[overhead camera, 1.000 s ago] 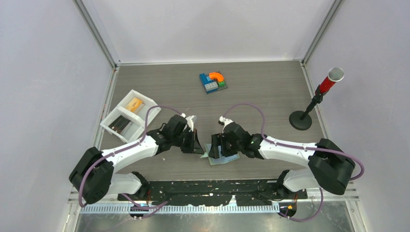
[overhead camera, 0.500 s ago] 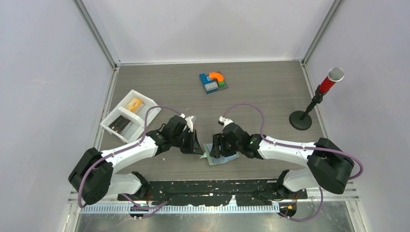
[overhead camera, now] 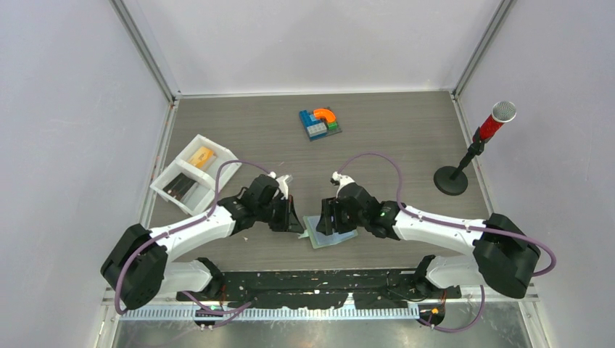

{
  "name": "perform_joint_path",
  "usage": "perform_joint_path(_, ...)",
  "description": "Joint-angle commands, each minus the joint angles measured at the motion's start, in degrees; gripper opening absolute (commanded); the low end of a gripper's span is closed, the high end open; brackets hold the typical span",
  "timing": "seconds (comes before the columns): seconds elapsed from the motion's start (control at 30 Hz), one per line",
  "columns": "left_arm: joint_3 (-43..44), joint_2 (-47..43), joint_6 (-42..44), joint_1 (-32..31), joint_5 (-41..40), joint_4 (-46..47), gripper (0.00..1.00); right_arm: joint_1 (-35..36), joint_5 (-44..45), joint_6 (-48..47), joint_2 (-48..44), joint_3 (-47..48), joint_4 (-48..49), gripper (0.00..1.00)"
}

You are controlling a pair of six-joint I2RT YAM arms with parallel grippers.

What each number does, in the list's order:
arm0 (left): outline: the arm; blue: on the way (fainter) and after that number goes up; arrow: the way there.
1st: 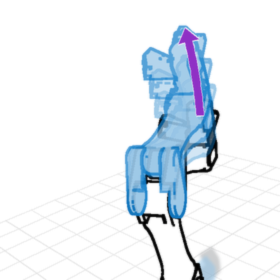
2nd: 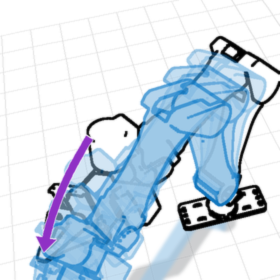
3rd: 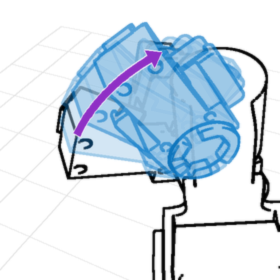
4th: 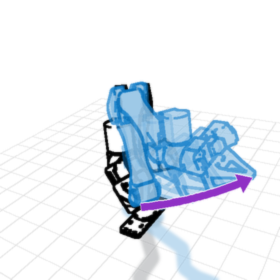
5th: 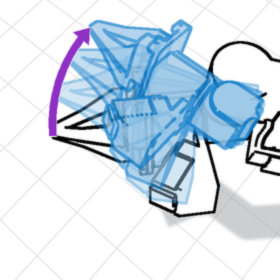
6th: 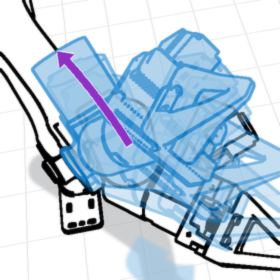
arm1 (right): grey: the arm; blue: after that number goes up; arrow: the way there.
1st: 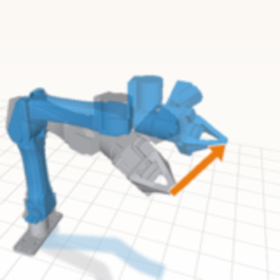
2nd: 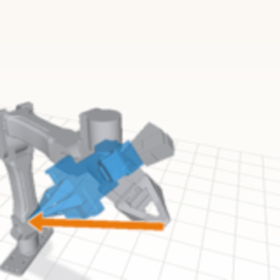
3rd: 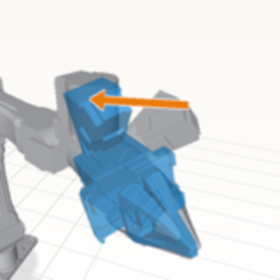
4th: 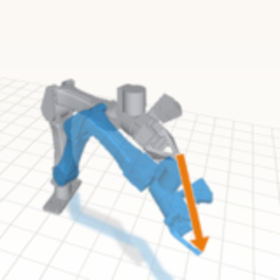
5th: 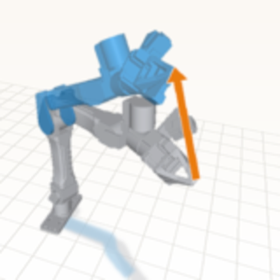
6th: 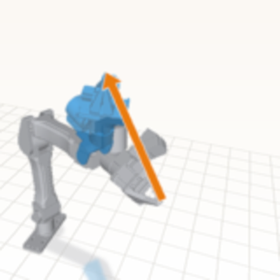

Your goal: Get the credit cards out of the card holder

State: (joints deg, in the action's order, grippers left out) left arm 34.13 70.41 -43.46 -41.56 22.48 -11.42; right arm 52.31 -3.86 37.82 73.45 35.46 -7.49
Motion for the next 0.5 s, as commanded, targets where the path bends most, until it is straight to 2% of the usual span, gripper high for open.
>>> perform_joint_path(0.0, -0.17, -1.90, 0.49, -0.26, -0.33, 0.37, 0.00, 0.22, 2.18, 0.97, -3.10, 1.88, 0.22, 0.61)
perform_joint_path(0.23, 0.17, -2.00, 0.48, -0.27, -0.20, 0.35, 0.00, 0.16, 2.41, 0.61, -2.03, 2.40, 0.39, 0.61)
perform_joint_path(0.47, 0.16, -2.45, 0.31, -0.26, 0.02, 0.26, 0.00, 0.22, 0.64, 1.46, 1.40, 2.12, 3.25, 0.70)
